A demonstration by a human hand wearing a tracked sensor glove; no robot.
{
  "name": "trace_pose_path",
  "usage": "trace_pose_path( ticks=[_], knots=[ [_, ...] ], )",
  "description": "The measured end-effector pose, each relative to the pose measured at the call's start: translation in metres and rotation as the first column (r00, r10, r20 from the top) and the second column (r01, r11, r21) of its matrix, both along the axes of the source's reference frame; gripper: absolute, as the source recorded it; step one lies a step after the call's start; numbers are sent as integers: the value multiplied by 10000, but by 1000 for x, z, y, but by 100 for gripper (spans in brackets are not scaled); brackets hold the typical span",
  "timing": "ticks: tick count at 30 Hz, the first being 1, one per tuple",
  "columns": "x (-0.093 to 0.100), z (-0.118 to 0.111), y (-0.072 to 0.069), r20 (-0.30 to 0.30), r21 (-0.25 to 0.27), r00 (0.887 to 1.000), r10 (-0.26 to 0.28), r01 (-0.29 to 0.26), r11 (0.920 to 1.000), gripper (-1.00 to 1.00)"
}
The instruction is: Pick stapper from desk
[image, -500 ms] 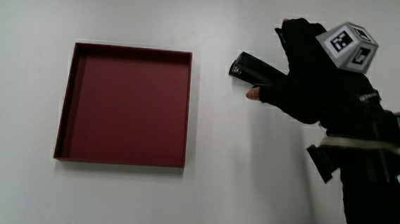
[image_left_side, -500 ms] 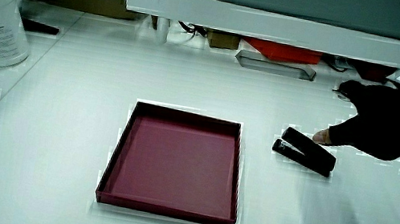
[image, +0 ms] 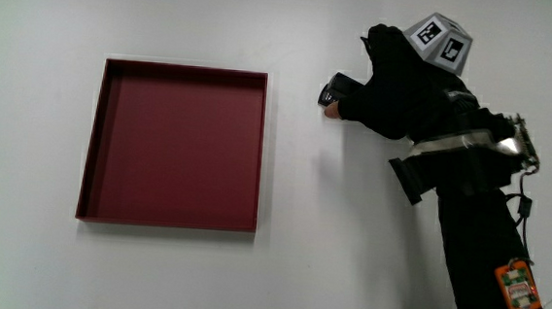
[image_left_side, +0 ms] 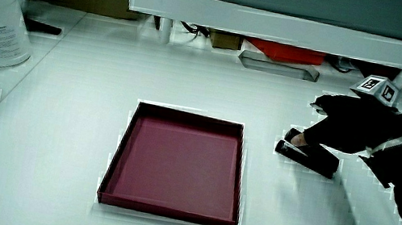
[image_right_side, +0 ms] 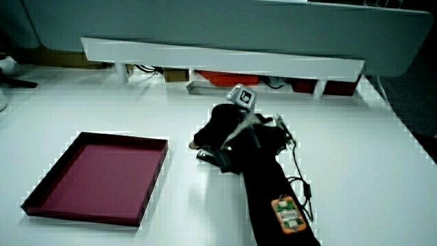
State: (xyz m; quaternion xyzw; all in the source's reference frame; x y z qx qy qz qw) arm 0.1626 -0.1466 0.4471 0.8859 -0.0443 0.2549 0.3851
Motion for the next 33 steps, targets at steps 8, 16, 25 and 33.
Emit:
trace_pose_path(
  ticks=[8,16,25,33],
  knots=[
    [-8,33,-2,-506,-523,9987,55,-81,9986,0],
    [-9,47,-1,-537,-242,9984,163,-176,9996,0],
    [-12,43,1,-208,515,9991,383,-372,9980,35],
    [-8,43,2,-52,1012,9986,535,-527,9935,82]
  ],
)
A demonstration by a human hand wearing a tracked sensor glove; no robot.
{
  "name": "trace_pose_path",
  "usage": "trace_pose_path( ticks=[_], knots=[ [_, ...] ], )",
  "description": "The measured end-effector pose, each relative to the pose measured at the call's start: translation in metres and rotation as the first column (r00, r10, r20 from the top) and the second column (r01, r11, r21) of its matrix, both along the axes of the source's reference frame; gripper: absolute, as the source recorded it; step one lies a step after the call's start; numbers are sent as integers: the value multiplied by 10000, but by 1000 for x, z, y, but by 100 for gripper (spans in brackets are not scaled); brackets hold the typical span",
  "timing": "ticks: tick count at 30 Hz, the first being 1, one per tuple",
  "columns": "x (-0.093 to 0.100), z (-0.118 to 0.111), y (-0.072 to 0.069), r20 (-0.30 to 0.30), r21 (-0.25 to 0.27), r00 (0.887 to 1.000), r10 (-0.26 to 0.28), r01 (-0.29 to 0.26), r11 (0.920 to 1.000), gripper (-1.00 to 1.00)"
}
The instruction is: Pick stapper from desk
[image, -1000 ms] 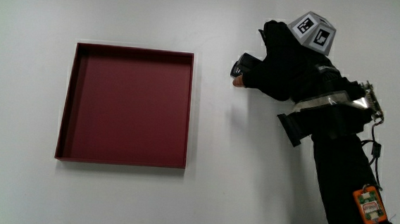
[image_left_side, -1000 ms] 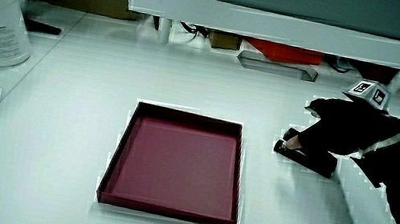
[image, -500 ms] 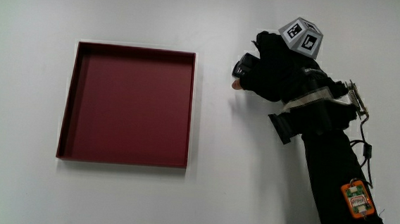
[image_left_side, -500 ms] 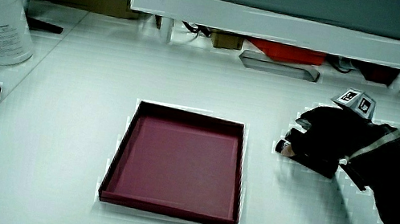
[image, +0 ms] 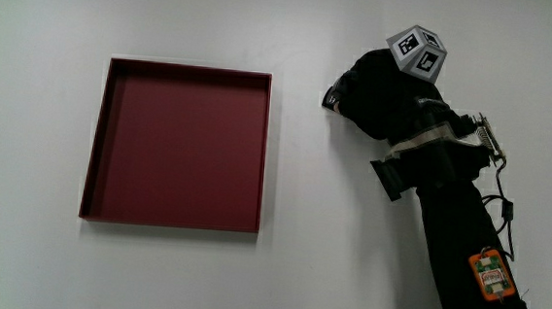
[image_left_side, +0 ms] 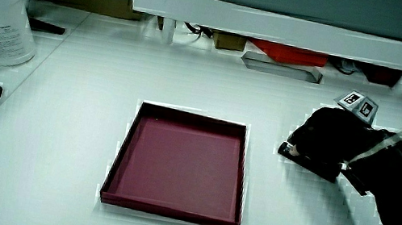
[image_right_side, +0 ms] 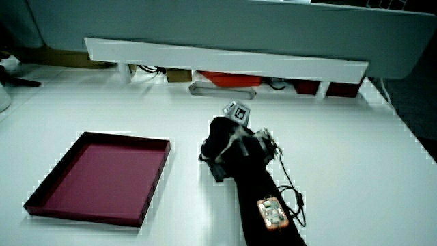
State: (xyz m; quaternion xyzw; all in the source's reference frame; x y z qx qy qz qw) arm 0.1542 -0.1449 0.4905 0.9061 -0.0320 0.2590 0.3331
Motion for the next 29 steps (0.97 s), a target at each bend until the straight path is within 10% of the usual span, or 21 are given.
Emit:
trace_pose_path(
  ticks=[14,26,27,28,29],
  knots=[
    [-12,-30,0,516,822,9976,-471,427,9957,100],
    [-78,-89,13,1328,2217,9642,-2297,1970,9550,100],
    [-81,-81,12,1907,1180,9611,-1996,1794,9767,100],
    [-90,-101,17,1486,2499,9551,-2565,2147,9442,100],
    [-96,-108,20,1844,2602,9474,-2616,2096,9425,100]
  ],
)
